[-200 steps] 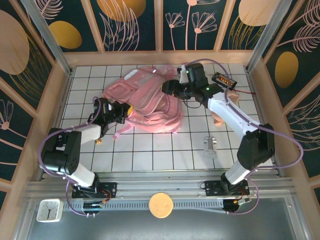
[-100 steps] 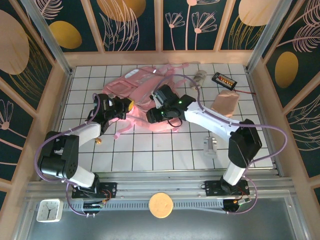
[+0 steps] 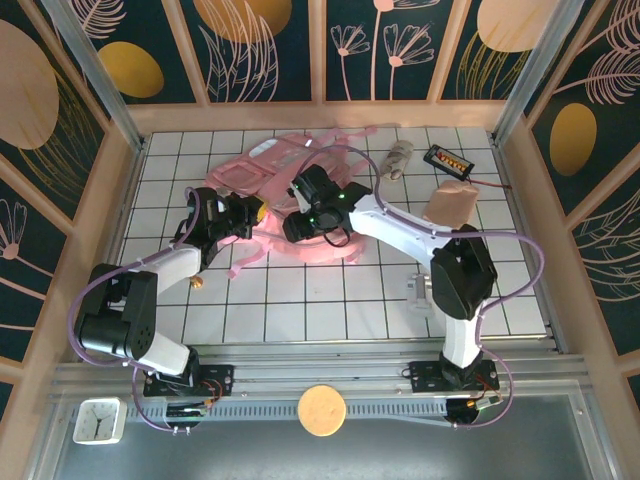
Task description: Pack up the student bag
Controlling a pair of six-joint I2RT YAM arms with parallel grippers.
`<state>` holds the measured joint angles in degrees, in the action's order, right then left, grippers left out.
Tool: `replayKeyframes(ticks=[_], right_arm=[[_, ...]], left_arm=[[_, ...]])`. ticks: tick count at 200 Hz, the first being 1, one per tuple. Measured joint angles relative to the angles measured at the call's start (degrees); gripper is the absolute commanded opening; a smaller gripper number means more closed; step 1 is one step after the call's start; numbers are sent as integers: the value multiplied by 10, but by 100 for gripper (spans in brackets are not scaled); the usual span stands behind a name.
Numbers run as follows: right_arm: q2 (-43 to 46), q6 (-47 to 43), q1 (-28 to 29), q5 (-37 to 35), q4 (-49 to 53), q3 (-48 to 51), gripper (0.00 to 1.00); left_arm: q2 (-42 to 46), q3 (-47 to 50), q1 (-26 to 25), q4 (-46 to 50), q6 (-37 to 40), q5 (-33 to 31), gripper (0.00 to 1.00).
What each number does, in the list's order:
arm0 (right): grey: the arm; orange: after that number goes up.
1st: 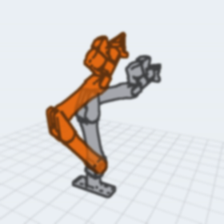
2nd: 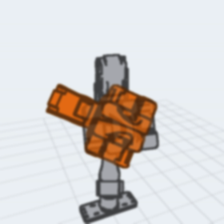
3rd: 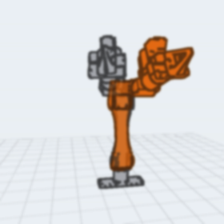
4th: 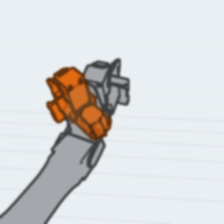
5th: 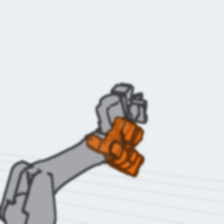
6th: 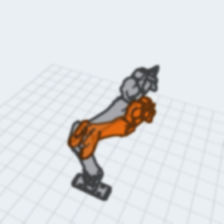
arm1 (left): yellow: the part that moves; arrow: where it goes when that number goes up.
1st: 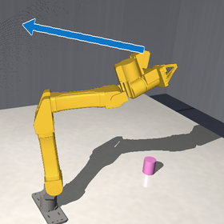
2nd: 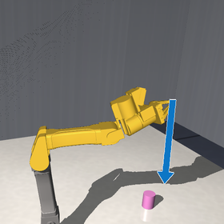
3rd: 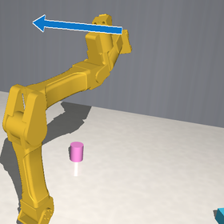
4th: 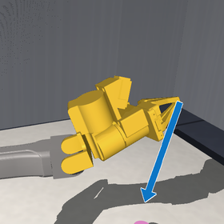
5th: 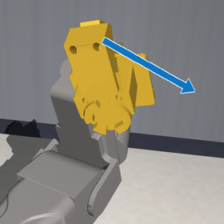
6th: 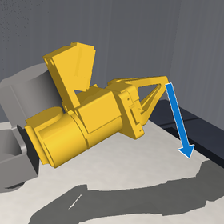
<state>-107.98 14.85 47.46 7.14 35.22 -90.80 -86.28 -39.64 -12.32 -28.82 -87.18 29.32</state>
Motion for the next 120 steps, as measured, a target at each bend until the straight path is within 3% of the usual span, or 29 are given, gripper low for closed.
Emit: replayKeyframes(ticks=[26, 80, 90, 120], right_arm=[[-21, 0, 0, 0, 19, -19, 44], [-27, -1, 0, -14, 28, -27, 12], [-27, 2, 1, -13, 28, -27, 0], [-27, 0, 3, -16, 29, -27, 0]], left_arm=[[0, 0, 0, 0, 0, -1, 0], [0, 1, 0, -1, -2, -2, 0], [1, 1, 0, 0, -2, -2, 0], [3, 7, 0, -1, -1, -2, 0]])
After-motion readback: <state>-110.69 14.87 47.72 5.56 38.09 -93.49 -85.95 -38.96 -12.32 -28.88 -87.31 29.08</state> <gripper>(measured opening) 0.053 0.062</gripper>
